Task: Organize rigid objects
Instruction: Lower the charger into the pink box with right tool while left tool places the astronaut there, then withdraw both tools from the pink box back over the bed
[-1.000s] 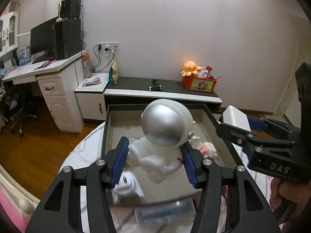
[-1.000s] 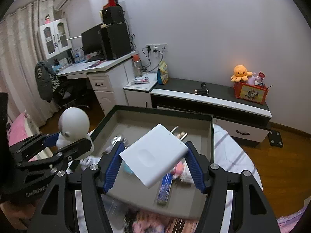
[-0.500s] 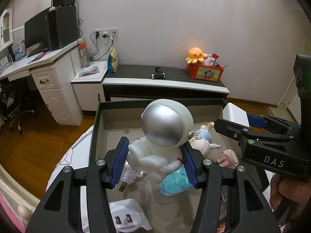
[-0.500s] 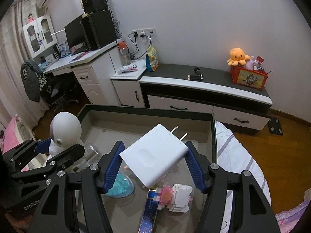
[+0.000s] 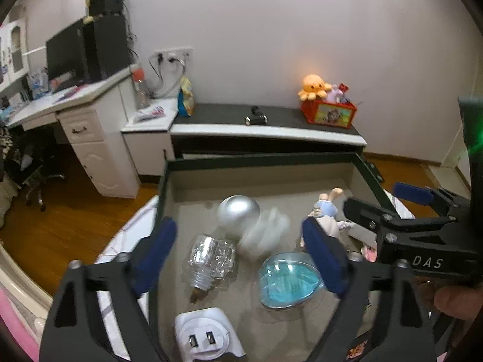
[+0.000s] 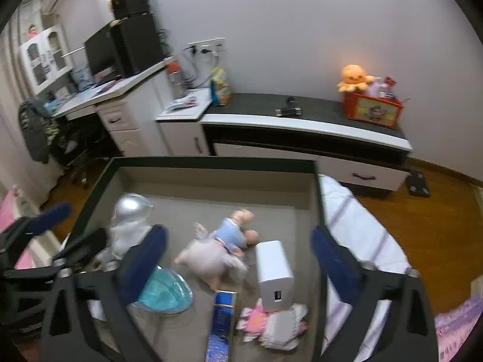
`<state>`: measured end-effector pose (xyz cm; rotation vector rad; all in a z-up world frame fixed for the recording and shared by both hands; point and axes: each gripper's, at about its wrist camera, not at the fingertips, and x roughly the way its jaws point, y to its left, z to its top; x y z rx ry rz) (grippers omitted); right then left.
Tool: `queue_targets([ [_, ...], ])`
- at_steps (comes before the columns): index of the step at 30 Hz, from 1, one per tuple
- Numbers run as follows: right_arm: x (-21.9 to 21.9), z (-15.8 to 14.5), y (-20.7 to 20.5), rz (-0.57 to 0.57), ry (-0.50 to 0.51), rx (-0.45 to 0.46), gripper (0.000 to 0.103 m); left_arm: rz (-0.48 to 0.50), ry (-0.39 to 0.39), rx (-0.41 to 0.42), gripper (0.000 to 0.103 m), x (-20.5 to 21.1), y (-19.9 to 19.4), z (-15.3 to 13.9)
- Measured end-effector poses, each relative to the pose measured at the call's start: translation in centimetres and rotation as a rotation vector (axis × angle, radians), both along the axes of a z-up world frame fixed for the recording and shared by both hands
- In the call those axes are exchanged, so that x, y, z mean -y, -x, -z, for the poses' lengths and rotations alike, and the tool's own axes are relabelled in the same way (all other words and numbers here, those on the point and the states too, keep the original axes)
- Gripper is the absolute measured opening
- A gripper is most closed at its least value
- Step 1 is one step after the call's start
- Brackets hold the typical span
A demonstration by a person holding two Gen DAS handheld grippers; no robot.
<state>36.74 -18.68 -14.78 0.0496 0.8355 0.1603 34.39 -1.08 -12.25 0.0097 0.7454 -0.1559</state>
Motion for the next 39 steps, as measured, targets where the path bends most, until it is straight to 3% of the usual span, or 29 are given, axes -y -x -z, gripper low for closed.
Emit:
queue_targets([
  [3,0.6,-0.6,0.9,0.009,-0.047,0.014,0.103,-0.008,-0.003,0.031,0.103,-0.3,1.2,-1.0],
  [22,1.0,-6.7,11.9,-0.009,-0.092,0.165,0.103,-0.017,0.034,0.128,0.103,-0.6,12.7,-6.0],
  [32,1.0,-7.6,18.9,-0.01,-0.057,0.209,0.103,-0.05,0.057,0.148,0.103,-1.2,19.2,-5.9],
  [39,1.5,-6.6,22.5,-0.007,-0.045,0.203,0.103,-0.059,0.077,0.127,0.103,-1.6,22.4,-4.8],
])
